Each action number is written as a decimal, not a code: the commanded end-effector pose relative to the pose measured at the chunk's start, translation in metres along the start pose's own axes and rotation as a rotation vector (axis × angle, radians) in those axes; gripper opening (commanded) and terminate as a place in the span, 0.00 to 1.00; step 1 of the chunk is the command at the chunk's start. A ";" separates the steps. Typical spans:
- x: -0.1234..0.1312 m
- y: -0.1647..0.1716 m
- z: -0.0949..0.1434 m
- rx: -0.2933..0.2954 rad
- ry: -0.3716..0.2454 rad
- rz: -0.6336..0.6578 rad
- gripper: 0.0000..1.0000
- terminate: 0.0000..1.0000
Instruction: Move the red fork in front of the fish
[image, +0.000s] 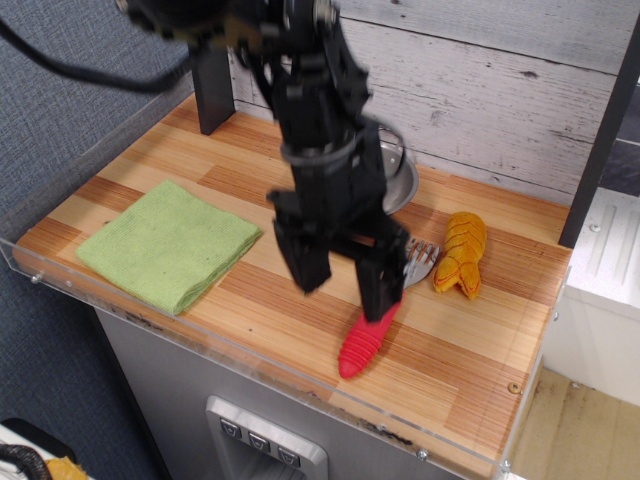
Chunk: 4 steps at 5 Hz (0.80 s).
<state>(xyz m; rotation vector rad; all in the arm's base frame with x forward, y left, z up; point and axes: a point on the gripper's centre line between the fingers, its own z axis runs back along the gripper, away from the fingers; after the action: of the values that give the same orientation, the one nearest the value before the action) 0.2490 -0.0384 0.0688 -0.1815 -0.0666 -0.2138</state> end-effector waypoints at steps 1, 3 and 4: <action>-0.013 -0.004 0.078 0.185 -0.184 0.062 1.00 0.00; -0.015 0.014 0.069 0.158 -0.160 0.116 1.00 0.00; -0.013 0.018 0.064 0.125 -0.144 0.078 1.00 0.00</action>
<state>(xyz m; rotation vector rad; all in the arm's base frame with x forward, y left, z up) 0.2429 -0.0039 0.1185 -0.0766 -0.1893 -0.1167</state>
